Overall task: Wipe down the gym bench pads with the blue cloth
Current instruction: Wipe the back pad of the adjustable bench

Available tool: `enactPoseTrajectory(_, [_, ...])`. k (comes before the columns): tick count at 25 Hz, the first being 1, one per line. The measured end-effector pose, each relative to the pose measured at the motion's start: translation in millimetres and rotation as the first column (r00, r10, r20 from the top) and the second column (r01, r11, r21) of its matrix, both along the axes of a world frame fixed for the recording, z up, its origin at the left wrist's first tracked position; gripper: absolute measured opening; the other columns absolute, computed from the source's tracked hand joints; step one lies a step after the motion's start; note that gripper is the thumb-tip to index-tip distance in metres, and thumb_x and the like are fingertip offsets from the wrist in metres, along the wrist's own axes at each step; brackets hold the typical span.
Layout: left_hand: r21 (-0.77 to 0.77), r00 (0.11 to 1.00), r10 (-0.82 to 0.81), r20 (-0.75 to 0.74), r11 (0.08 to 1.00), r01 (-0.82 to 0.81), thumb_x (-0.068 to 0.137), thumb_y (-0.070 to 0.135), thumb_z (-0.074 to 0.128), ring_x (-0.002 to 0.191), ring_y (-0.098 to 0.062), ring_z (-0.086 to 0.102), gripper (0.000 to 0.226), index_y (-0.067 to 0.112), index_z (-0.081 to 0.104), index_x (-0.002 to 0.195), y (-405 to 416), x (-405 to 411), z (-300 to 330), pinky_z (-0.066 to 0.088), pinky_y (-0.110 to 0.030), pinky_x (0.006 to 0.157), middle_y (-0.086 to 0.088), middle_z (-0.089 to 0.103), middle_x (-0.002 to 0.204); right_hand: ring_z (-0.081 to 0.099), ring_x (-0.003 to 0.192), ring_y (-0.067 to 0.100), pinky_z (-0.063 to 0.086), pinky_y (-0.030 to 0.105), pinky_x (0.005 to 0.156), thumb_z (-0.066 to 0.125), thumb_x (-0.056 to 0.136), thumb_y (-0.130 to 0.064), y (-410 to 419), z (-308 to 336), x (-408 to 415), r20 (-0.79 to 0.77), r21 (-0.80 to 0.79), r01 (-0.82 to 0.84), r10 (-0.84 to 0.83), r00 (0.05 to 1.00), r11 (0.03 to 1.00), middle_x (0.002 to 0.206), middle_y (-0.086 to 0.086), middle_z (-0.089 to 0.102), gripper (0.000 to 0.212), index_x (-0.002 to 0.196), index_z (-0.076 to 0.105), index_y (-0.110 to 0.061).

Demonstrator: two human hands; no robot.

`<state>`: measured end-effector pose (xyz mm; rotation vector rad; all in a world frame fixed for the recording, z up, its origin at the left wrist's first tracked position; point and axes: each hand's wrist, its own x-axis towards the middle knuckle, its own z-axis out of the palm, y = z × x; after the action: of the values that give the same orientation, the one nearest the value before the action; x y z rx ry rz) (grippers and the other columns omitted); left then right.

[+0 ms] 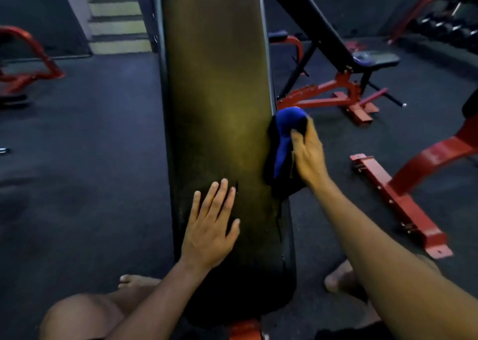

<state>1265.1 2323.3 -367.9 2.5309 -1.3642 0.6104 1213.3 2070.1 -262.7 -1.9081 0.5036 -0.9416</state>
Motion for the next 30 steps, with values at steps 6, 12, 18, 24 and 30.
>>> enactPoseTrajectory(6, [0.046, 0.995, 0.05, 0.089, 0.997, -0.054, 0.101, 0.051, 0.04, 0.156, -0.026, 0.02, 0.071, 0.013, 0.029, 0.16, -14.1, -2.9, -9.0, 0.016, -0.056, 0.125, -0.009, 0.022, 0.169, 0.019, 0.149, 0.008, 0.021, 0.03, 0.12, 0.055, 0.098, -0.012, 5.2, -55.7, -0.6, -0.087, -0.164, -0.191, 0.179, 0.98, 0.968, 0.166, -0.003, 0.009, 0.06, 0.153, 0.032, -0.025])
enactPoseTrajectory(12, [0.043, 0.995, 0.046, 0.094, 0.998, -0.05, 0.102, 0.05, 0.038, 0.156, -0.028, 0.017, 0.072, 0.012, 0.025, 0.161, -16.0, -4.3, -11.4, 0.012, -0.056, 0.125, -0.009, 0.019, 0.169, 0.015, 0.151, 0.013, 0.018, 0.025, 0.12, 0.051, 0.096, -0.023, 87.7, -166.4, -131.3, -0.223, -0.054, -0.208, 0.191, 0.956, 0.977, 0.166, -0.002, 0.004, 0.067, 0.154, 0.02, -0.039])
enactPoseTrajectory(18, [0.041, 0.993, 0.041, 0.109, 0.998, -0.046, 0.103, 0.051, 0.036, 0.158, -0.027, 0.012, 0.073, 0.012, 0.021, 0.162, -15.3, -3.6, -14.8, 0.012, -0.057, 0.126, -0.01, 0.013, 0.17, 0.018, 0.15, 0.015, 0.019, 0.022, 0.119, 0.052, 0.094, -0.006, 91.9, -176.7, -134.1, -0.227, -0.057, -0.17, 0.153, 0.962, 0.984, 0.166, 0.0, 0.008, 0.069, 0.153, 0.024, -0.028])
enactPoseTrajectory(24, [0.037, 0.991, 0.039, 0.126, 0.998, -0.045, 0.103, 0.05, 0.038, 0.157, -0.028, 0.012, 0.073, 0.011, 0.021, 0.162, -15.6, -4.5, -15.0, 0.014, -0.058, 0.125, -0.011, 0.013, 0.17, 0.023, 0.149, 0.018, 0.017, 0.024, 0.12, 0.051, 0.094, -0.003, 29.1, -90.2, -33.1, -0.072, -0.097, -0.156, 0.149, 0.986, 0.983, 0.161, 0.013, 0.023, 0.058, 0.149, 0.034, -0.011])
enactPoseTrajectory(30, [0.033, 0.99, 0.044, 0.136, 0.998, -0.048, 0.104, 0.051, 0.036, 0.158, -0.027, 0.011, 0.072, 0.011, 0.021, 0.162, -15.8, -4.3, -15.7, 0.015, -0.058, 0.125, -0.011, 0.013, 0.17, 0.028, 0.146, 0.014, 0.027, 0.024, 0.118, 0.059, 0.096, -0.028, -1.3, -59.1, 12.2, -0.054, -0.03, -0.146, 0.144, 0.988, 0.989, 0.159, 0.005, 0.028, 0.063, 0.152, 0.03, -0.02])
